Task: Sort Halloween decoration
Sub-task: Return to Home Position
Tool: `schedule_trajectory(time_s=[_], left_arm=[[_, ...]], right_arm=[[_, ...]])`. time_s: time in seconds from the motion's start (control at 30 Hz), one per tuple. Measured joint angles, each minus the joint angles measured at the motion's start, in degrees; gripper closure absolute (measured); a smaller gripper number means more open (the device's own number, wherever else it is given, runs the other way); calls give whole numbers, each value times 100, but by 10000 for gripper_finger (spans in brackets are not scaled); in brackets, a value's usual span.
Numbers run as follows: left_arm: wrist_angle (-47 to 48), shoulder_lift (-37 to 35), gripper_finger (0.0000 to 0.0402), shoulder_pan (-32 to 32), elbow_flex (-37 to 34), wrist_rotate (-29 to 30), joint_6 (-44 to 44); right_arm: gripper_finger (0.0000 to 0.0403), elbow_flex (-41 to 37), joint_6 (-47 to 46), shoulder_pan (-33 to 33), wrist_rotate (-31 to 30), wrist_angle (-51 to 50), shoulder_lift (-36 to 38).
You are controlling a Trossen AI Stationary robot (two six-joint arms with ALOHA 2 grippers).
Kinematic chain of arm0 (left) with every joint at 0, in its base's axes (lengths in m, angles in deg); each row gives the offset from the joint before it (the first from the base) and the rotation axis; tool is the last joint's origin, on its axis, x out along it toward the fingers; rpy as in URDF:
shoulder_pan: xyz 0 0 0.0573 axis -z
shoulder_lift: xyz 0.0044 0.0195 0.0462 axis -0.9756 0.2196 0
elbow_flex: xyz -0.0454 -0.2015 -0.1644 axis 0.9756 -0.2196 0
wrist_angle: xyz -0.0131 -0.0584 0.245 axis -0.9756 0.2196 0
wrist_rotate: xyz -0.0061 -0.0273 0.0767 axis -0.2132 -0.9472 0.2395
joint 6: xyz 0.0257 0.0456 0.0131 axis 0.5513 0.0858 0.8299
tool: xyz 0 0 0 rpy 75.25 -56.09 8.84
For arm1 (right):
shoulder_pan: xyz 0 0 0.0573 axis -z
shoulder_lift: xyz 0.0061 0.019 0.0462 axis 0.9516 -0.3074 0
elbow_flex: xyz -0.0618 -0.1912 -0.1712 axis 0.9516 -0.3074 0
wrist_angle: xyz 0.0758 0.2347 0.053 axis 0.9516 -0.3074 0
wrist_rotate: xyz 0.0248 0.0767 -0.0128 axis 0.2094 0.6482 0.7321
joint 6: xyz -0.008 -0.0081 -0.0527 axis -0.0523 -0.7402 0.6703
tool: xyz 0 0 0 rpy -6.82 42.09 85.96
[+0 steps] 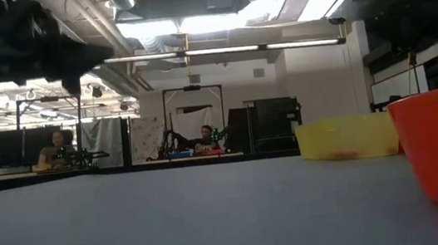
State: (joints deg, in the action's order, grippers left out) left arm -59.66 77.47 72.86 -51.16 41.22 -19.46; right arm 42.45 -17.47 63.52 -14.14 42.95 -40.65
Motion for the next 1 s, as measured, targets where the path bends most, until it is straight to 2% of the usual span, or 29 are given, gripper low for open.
schedule_trajectory(time_s=[0.07, 0.3, 0.5, 1.0], left_arm=[[493, -238, 399, -182, 57, -210, -60], [568, -526, 399, -687, 14, -910, 187], [814, -538, 399, -890, 14, -915, 233], [2346, -529, 399, -889, 14, -1058, 185]], right_arm=[[178, 2, 4, 0, 2, -2, 0], [178, 2, 4, 0, -241, 30, 0], [178, 2, 4, 0, -512, 72, 0], [178, 4, 6, 0, -455, 72, 0]])
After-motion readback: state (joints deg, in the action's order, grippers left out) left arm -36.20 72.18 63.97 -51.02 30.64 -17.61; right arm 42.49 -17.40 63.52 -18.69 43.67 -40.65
